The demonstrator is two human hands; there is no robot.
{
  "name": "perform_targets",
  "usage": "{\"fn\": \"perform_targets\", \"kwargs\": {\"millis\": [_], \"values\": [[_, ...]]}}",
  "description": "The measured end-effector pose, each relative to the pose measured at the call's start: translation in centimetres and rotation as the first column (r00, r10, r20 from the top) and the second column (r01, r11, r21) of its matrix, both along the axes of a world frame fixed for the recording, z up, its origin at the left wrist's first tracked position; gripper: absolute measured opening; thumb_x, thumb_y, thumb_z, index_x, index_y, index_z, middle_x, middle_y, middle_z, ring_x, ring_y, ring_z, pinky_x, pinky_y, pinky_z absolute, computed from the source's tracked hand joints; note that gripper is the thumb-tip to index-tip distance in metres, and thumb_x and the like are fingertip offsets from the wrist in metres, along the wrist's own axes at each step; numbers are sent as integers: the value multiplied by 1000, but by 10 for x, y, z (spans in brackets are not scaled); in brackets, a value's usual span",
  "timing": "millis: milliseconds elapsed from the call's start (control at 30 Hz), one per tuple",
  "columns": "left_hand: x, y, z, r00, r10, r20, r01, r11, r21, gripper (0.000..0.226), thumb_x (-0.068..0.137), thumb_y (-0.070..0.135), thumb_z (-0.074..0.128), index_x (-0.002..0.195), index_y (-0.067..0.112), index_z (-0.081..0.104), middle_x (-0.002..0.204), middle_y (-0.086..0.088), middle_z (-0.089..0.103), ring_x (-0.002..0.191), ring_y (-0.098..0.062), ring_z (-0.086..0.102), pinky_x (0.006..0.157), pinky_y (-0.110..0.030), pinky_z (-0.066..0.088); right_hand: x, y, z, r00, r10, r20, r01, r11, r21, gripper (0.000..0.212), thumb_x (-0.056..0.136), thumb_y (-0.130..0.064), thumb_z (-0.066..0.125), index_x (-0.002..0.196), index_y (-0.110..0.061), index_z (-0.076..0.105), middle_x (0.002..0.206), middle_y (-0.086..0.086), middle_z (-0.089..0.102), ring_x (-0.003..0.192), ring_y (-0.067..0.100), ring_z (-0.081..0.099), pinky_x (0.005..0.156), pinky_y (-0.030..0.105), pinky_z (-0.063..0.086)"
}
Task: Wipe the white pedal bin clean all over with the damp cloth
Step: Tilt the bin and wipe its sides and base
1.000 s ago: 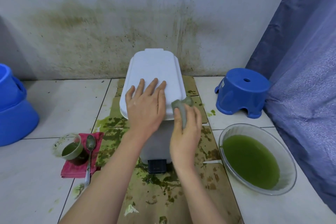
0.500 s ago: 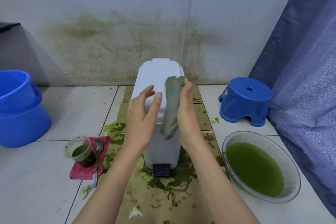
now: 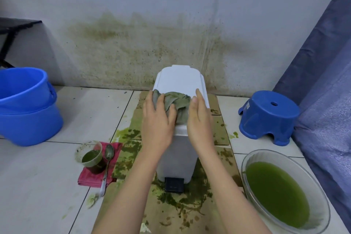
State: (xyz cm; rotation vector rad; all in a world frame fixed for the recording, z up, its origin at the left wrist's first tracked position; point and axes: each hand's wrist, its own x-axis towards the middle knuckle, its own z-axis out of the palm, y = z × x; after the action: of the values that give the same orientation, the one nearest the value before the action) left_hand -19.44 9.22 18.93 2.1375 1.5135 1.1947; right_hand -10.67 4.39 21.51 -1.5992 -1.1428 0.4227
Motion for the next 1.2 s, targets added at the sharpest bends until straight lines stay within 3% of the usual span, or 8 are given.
{"fn": "perform_targets", "kwargs": {"millis": [167,367,500,667,767,867,1000,1200], "values": [[-19,55,9,794,200,573,191,814,-549,36,90,32,40,110,9,60,114,-20,61,93,-25,56,83,-37,44,10,4,-21,919,26,394,48,983,-175,48,101,-41,24,146,-27,28,155,-9,24,145,10,7,118,37,2],[-15,-4,-20,739,80,669,204,920,-335,42,102,37,28,137,18,43,127,7,52,118,-9,47,101,-28,36,-1,8,-27,848,-87,523,210,961,-181,56,95,-54,28,144,-27,35,154,-5,25,145,16,7,117,41,2],[-23,30,-20,590,336,734,338,723,-602,41,101,38,29,103,10,58,82,-4,64,67,-18,59,50,-22,43,0,11,-27,841,-101,531,216,964,-158,54,95,-53,33,142,-27,38,153,-5,29,144,17,10,115,40,6],[-8,-6,-33,584,72,808,183,959,-217,41,102,35,34,139,19,44,141,7,47,129,-4,42,106,-20,34,0,11,-29,837,-130,532,233,964,-131,57,93,-57,28,141,-29,40,152,-6,29,143,17,11,112,41,9],[1,-27,-72,501,203,841,90,955,-284,26,103,22,33,121,19,52,116,11,57,102,8,52,89,-16,41,-3,14,-31,826,-165,539,250,964,-88,60,89,-57,26,139,-29,43,150,-5,32,141,18,16,111,42,12],[5,-41,-131,624,377,684,-3,877,-481,18,97,1,36,96,3,54,87,-5,54,79,-13,53,74,-29,42,-5,16,-33,817,-201,541,271,961,-53,57,89,-55,29,137,-28,46,148,-5,35,140,19,21,110,43,16],[-2,-50,-189,762,439,476,-32,760,-649,26,97,7,34,113,-2,52,117,-17,54,112,-33,51,100,-44,41,-6,16,-36,814,-217,539,270,963,-21,55,90,-54,31,136,-28,48,147,-6,36,139,18,22,109,41,15],[35,-59,-160,815,255,520,-65,933,-355,52,101,25,33,149,22,12,152,15,-15,136,15,-6,108,-3,8,-4,20,-39,804,-259,536,288,957,30,51,91,-54,34,133,-29,50,146,-8,38,136,16,25,105,36,15]]}}
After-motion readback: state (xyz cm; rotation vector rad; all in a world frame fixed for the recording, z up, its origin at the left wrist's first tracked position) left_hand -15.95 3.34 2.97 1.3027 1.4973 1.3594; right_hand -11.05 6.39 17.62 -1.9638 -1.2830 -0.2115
